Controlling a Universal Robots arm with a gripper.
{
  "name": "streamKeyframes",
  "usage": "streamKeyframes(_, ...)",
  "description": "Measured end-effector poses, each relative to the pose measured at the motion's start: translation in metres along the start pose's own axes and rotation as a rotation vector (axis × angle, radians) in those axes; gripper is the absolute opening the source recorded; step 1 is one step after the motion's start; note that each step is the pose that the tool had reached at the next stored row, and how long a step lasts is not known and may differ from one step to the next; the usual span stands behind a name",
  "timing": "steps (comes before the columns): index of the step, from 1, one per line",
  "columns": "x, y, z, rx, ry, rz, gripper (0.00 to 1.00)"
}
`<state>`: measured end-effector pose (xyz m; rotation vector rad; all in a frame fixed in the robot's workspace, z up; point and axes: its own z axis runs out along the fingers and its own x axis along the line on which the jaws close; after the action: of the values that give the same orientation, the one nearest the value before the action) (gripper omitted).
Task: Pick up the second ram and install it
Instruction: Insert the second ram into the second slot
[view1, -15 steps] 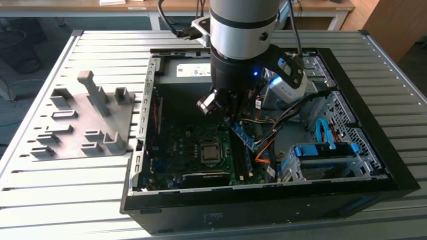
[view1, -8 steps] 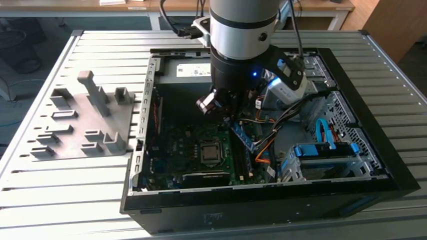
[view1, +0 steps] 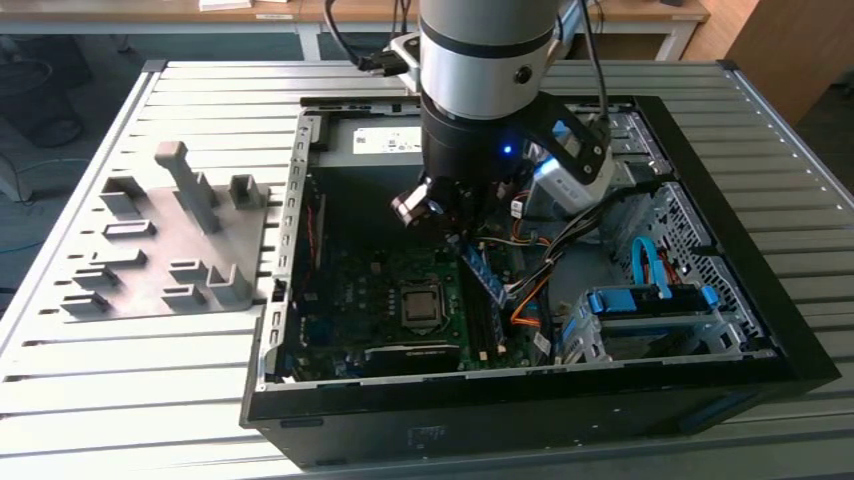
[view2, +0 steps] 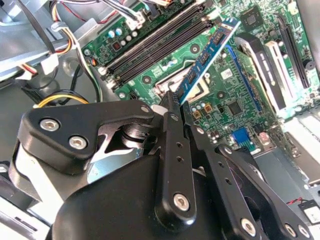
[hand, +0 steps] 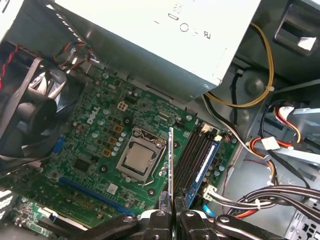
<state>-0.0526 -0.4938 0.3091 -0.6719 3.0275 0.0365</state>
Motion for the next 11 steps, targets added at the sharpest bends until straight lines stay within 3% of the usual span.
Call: streamKeyframes(11, 0.0000, 0.0000, 0.0004, 0.0030, -0.0007, 0.059, 0.14)
